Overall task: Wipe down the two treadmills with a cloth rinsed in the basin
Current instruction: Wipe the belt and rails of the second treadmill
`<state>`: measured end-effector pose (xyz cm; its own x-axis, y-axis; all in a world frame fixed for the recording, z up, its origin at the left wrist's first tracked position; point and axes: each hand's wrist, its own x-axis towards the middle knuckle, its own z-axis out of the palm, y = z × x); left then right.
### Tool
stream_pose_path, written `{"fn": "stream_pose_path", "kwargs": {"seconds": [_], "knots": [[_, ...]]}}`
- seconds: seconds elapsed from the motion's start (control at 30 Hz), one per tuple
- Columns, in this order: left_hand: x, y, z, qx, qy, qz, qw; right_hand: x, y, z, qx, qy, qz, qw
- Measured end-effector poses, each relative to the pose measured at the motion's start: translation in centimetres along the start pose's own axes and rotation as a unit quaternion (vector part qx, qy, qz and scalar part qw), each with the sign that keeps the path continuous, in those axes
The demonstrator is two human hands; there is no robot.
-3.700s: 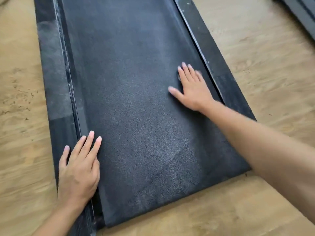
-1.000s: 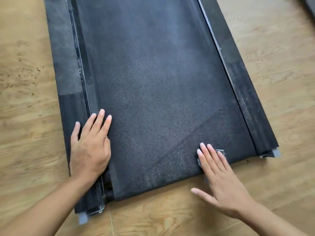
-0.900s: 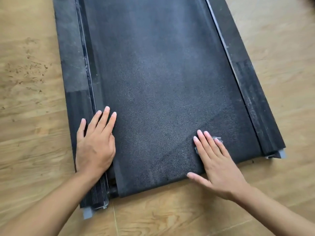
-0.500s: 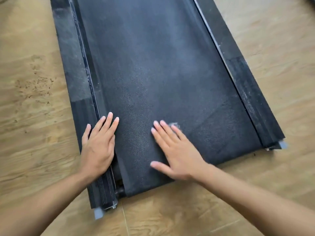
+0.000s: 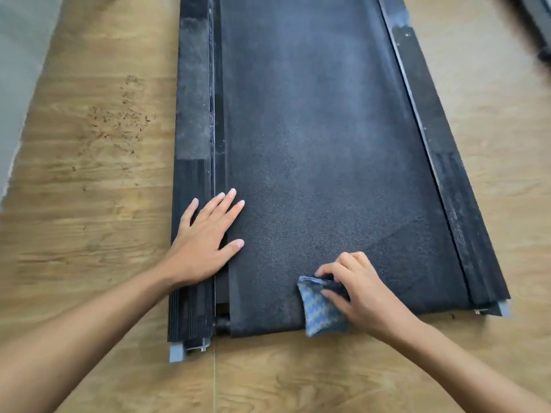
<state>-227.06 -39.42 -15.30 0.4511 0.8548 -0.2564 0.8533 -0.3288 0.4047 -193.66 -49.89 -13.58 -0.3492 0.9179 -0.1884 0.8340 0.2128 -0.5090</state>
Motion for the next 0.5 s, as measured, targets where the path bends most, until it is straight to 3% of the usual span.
{"fn": "stream_pose_path", "kwargs": {"seconds": [0.07,0.17,0.23,0.33,0.43,0.5], "knots": [[0.0,-0.1,-0.6,-0.098,-0.012,-0.003,0.995,0.4,-0.9,-1.1,0.030,-0.002,-0.002,1.000],[-1.7,2.2,-2.2,-0.238,0.107,0.022,0.965,1.2,-3.4,-3.0,0.210,-0.003,0.085,0.974],[-3.9,4.8,-3.4,-0.224,0.176,0.106,0.953,1.9,-5.5,-3.9,0.406,-0.011,0.147,0.902],[-6.5,7.7,-4.4,-0.163,0.176,0.227,0.944,2.7,-7.6,-4.9,0.597,-0.007,0.200,0.777],[-7.2,8.0,-3.8,-0.152,0.130,0.234,0.952,3.3,-8.5,-5.5,0.683,-0.021,0.204,0.701],[-7.3,7.8,-3.6,-0.199,0.136,0.213,0.947,3.6,-8.8,-5.6,0.713,-0.033,0.200,0.671]]}}
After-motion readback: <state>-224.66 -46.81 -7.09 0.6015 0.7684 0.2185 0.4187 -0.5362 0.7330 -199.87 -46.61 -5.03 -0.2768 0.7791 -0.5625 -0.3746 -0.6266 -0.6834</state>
